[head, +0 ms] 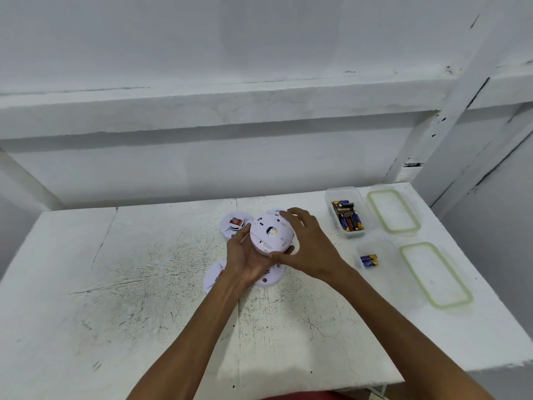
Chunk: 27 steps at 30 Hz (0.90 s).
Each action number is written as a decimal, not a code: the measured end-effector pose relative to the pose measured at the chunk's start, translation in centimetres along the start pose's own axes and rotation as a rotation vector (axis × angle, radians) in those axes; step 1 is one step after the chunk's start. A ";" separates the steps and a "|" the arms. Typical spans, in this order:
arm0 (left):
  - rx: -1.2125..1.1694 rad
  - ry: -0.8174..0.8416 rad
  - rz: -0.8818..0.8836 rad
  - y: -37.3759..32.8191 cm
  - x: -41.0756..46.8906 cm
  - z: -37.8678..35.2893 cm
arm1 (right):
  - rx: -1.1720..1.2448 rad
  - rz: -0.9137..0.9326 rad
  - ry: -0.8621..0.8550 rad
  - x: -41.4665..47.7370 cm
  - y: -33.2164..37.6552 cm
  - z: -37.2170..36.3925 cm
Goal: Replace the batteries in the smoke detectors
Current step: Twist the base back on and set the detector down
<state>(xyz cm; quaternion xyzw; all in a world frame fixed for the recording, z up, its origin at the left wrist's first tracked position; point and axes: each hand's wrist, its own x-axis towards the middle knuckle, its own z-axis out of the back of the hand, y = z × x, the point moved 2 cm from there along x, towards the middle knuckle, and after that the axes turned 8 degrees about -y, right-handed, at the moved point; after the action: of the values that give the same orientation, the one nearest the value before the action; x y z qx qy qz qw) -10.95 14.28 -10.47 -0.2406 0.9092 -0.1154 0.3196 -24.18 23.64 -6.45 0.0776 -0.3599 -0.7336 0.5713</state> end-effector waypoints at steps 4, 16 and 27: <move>0.000 0.044 -0.014 -0.1 -0.3 -0.6 | 0.043 0.044 0.073 0.2 -0.5 -0.7; 0.367 -0.029 -0.113 -0.9 -0.5 0.1 | 0.456 -0.288 -0.070 0.7 -0.4 0.0; 0.515 -0.155 -0.322 -0.5 -0.4 -0.1 | 0.915 -0.724 -0.042 0.5 -2.0 -1.4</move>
<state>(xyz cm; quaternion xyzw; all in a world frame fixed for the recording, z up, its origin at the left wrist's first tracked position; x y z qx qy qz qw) -10.53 14.05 -10.02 -0.3008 0.7732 -0.3724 0.4159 -25.15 22.76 -8.57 0.4197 -0.6021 -0.6534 0.1854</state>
